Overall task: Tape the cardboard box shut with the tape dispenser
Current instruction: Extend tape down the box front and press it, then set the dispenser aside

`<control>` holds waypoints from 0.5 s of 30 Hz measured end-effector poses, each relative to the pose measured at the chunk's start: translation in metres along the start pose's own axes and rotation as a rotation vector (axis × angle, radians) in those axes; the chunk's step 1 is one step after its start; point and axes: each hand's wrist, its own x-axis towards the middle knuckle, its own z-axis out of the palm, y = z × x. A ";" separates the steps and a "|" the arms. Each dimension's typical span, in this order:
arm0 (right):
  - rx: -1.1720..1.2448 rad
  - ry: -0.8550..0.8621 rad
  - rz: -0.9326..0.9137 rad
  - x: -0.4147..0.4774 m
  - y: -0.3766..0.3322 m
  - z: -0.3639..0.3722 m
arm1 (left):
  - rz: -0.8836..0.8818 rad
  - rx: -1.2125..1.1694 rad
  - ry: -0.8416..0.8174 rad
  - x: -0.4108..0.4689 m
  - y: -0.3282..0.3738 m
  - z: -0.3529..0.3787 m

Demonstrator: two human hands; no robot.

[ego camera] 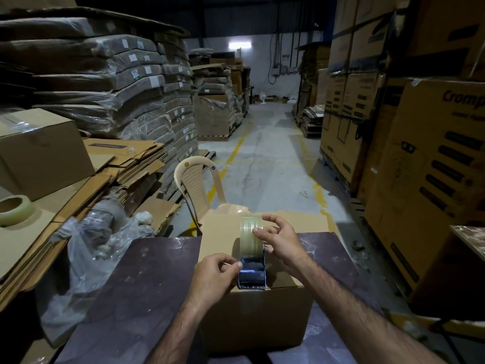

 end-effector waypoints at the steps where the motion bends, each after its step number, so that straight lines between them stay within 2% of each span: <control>1: 0.004 0.000 0.000 0.000 0.001 0.000 | 0.002 -0.011 -0.002 -0.001 -0.001 0.000; 5: 0.000 0.006 0.004 0.001 0.001 0.001 | 0.068 0.003 -0.028 -0.005 0.000 0.000; 10: -0.001 0.012 0.003 0.002 0.001 0.003 | 0.157 0.070 0.105 -0.010 -0.001 0.003; 15: -0.027 0.018 -0.012 -0.002 0.005 0.005 | 0.279 0.094 0.148 -0.012 -0.007 0.007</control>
